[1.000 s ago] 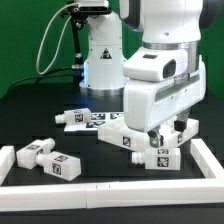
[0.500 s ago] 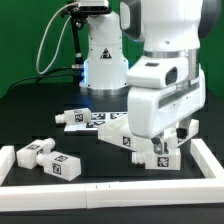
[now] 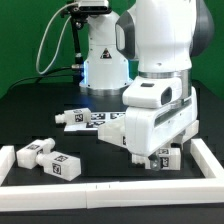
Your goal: Assemble one leg
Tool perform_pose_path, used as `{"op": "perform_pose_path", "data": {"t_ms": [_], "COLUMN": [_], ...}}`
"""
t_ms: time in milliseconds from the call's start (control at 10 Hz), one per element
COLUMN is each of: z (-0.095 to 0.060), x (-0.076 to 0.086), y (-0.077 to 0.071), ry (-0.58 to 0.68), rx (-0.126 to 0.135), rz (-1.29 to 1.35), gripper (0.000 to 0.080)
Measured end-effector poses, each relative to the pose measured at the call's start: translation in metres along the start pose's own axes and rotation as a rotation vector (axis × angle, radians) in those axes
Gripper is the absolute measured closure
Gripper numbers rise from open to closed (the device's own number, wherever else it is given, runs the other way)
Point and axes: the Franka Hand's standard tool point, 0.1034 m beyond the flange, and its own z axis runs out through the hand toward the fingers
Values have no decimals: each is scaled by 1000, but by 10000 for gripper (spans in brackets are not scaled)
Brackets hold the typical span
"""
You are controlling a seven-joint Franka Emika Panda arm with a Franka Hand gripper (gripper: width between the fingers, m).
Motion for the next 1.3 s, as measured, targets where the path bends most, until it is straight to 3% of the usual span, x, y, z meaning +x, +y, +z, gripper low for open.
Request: {"op": "perform_pose_path", "data": {"t_ms": [100, 200, 300, 400, 500, 600, 700, 900, 1000, 1100, 1200, 1300], "z": [0, 0, 0, 0, -4, -19, -31, -48, -57, -62, -64, -61], "x": [0, 0, 0, 0, -2, -3, -4, -27, -51, -60, -50, -51], "y": [0, 0, 0, 0, 5, 20, 31, 49, 60, 56, 46, 45], "ry": [0, 0, 0, 0, -15, -28, -21, -13, -9, 0, 29, 22], "rx": [0, 0, 0, 0, 9, 12, -1, -24, -49, -65, -81, -76], "rz": [0, 0, 0, 0, -42, -75, -97, -119, -60, 30, 59, 21], "gripper": [175, 364, 364, 515, 515, 515, 515, 515, 515, 515, 515, 515]}}
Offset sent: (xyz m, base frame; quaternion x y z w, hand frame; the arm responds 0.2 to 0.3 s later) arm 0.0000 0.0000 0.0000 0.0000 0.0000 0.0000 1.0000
